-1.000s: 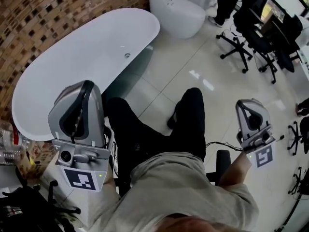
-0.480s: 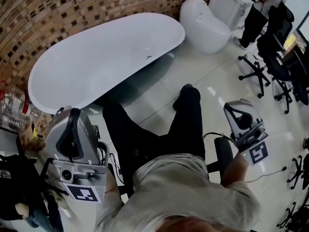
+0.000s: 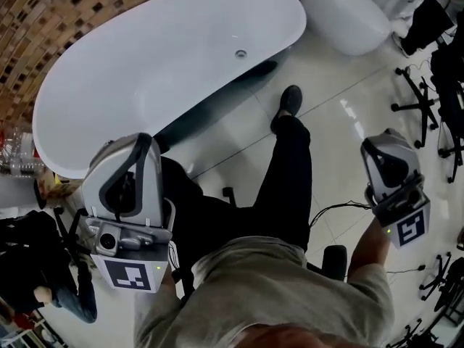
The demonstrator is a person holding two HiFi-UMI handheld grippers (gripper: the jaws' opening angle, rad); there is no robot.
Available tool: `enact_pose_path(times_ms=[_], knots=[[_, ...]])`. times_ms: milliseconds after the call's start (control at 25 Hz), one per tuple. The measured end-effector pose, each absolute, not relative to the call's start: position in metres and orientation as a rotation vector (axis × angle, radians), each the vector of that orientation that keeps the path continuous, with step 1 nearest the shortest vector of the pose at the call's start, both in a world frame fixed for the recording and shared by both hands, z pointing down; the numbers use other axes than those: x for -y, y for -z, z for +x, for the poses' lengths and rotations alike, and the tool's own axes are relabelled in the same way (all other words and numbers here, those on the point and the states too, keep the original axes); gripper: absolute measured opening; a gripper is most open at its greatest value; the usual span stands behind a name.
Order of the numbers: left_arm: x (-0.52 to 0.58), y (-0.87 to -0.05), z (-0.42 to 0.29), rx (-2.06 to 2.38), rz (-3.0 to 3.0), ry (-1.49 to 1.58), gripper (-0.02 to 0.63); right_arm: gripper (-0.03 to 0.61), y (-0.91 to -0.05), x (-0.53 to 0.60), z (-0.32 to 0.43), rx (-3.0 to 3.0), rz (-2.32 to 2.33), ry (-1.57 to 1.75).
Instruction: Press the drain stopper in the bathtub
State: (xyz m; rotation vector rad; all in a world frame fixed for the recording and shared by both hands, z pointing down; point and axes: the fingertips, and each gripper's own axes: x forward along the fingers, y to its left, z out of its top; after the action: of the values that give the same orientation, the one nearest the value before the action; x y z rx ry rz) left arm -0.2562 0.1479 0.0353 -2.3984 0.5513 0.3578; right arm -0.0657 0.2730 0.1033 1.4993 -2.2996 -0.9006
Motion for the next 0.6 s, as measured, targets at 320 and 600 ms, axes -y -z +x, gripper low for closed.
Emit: enact_pose_path(times_ms=[320, 600], knots=[[-0.13, -0.035, -0.235, -0.757, -2.323, -0.348, 0.006, 0.0, -0.113, -0.233, -0.033, 2.402, 1.253, 0.905], [-0.136, -0.017, -0.231, -1.017, -2.169, -0.345, 0.006, 0.0, -0.093, -0.202, 0.014, 2.498, 1.07, 0.987]])
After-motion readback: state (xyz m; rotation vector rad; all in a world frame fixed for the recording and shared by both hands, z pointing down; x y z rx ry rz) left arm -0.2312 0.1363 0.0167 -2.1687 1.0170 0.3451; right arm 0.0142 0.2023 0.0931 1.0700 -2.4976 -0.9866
